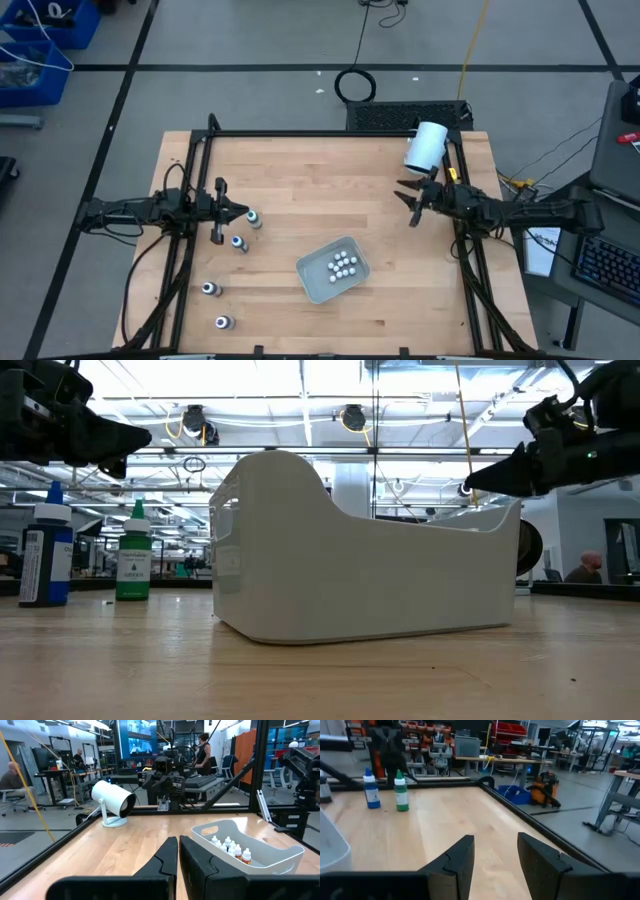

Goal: Pick & Place food coloring
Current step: Put the large green food coloring bottle in the gray bin

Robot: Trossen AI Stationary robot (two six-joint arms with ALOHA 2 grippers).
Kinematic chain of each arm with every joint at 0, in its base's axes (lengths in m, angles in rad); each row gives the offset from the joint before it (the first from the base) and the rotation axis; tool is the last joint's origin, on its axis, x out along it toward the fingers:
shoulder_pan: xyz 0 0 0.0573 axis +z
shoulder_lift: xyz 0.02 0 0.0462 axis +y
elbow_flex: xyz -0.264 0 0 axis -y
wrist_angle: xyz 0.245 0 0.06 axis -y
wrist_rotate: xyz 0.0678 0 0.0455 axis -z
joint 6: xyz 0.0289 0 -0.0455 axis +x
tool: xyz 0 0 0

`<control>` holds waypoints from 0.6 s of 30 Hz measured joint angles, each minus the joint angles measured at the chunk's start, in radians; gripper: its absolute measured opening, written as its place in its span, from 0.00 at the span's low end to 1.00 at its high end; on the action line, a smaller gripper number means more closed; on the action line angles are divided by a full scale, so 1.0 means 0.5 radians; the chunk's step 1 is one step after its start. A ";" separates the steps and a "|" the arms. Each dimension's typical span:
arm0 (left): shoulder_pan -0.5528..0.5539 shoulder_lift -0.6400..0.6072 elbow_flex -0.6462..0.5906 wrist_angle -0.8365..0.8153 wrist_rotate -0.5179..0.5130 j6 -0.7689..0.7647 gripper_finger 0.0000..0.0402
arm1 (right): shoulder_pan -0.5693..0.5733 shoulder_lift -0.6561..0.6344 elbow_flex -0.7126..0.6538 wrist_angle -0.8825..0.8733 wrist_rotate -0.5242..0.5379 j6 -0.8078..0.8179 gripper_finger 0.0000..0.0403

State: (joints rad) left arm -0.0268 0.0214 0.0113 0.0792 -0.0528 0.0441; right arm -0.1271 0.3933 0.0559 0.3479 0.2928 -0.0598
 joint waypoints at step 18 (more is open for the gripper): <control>0.001 0.000 0.000 0.001 -0.001 -0.221 0.06 | -0.009 -0.555 -0.005 -0.625 0.360 0.114 0.35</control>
State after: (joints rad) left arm -0.0265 0.0212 0.0113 0.0795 -0.0532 -0.0663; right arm -0.1317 0.1158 0.0532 0.0354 0.4728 -0.0029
